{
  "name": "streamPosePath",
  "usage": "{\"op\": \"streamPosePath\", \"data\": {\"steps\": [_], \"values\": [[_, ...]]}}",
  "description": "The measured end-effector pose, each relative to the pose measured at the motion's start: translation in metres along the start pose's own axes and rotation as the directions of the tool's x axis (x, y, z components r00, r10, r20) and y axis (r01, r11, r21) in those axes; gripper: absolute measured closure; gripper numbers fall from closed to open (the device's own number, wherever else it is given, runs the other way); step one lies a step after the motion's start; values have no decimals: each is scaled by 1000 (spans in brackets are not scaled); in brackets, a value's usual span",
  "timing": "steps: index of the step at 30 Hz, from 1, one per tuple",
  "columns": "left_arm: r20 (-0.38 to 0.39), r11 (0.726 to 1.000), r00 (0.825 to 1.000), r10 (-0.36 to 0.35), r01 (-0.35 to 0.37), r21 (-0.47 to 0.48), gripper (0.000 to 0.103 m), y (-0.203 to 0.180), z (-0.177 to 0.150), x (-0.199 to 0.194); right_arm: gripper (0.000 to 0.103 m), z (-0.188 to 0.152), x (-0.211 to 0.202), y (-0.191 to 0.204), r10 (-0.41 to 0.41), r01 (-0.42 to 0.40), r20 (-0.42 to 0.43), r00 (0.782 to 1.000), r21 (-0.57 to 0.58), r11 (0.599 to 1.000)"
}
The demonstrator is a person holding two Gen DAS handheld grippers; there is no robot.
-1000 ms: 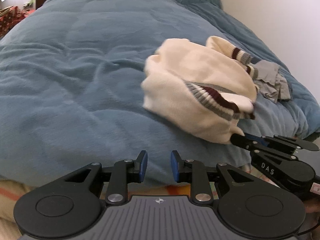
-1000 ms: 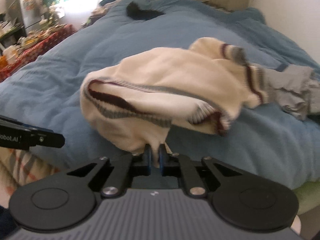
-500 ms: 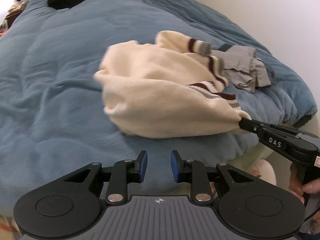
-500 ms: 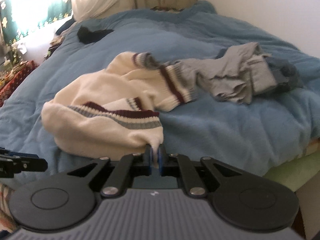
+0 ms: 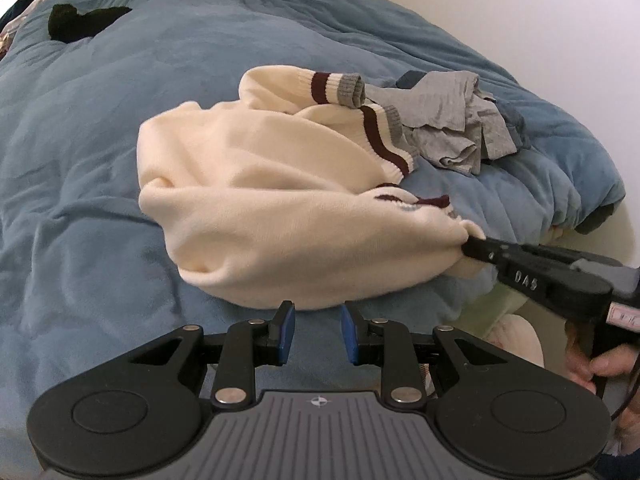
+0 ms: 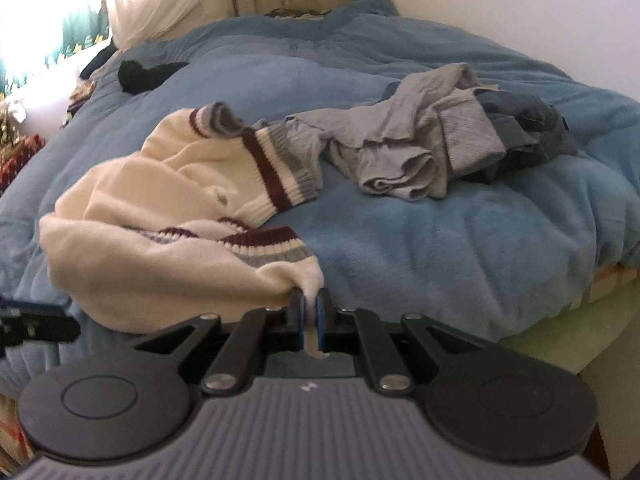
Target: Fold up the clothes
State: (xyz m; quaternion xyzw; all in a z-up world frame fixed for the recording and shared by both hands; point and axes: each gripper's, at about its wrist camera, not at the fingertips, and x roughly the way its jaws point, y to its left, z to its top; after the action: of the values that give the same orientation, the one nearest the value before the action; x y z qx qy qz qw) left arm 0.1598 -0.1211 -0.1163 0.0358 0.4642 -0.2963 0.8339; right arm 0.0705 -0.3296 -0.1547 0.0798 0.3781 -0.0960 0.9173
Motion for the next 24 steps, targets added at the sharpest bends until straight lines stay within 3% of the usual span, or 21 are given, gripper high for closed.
{"op": "streamPosePath", "data": {"steps": [9, 15, 20, 24], "values": [[37, 1000, 999, 0, 0, 3, 78, 5, 21, -9, 96, 5, 5, 7, 10, -10, -17, 1000, 4, 1000], [40, 999, 998, 46, -46, 6, 77, 13, 27, -6, 95, 10, 9, 8, 20, -20, -17, 1000, 9, 1000], [37, 993, 993, 112, -111, -35, 58, 34, 24, 0, 95, 12, 13, 9, 23, -23, -24, 999, 10, 1000], [42, 990, 994, 104, -99, -103, 45, 55, 25, 3, 94, 12, 15, 11, 24, -24, -28, 999, 7, 1000]]}}
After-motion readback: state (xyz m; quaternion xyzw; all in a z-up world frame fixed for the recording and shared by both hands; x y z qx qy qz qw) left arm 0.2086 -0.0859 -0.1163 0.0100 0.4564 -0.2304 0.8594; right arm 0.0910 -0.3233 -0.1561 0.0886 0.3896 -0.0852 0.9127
